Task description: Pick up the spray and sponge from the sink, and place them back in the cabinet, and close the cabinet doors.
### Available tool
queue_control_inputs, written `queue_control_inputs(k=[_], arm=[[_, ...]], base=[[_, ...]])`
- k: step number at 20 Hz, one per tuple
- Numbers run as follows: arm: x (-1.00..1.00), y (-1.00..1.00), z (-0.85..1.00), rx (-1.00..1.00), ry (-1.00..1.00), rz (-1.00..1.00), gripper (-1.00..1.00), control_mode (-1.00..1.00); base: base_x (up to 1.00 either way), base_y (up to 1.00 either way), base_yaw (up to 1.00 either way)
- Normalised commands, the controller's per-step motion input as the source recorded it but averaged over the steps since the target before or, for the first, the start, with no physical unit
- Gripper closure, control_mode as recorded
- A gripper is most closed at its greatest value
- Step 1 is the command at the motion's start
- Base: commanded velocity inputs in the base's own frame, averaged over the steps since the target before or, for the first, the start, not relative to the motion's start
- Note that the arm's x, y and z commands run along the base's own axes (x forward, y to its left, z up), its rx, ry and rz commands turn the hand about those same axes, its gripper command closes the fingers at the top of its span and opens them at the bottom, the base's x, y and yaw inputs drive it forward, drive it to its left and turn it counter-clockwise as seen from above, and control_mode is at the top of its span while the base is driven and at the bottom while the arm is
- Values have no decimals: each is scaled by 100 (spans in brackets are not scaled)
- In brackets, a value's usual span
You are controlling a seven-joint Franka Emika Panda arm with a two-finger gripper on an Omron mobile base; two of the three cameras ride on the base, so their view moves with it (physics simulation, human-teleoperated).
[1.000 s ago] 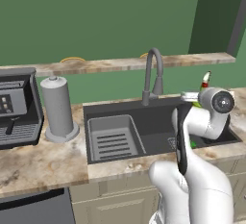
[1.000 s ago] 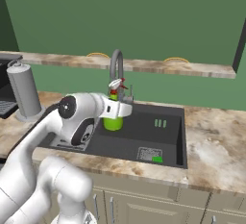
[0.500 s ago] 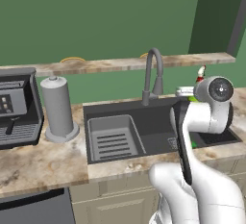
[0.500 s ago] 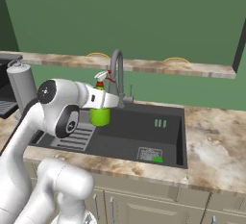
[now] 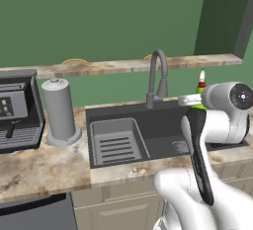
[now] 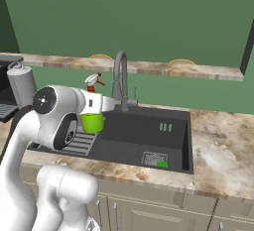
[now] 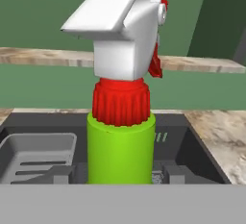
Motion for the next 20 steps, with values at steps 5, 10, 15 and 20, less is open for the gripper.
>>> queue_control_inputs(k=[5,10,15,20], arm=[[-16,36,11,0,0,8,100,-100],[-14,36,20,0,0,1,100,-100],[-12,34,20,0,0,0,100,-100],[-11,11,10,0,0,0,100,-100]], base=[[0,0,0],[0,0,0],[0,0,0],[0,0,0]])
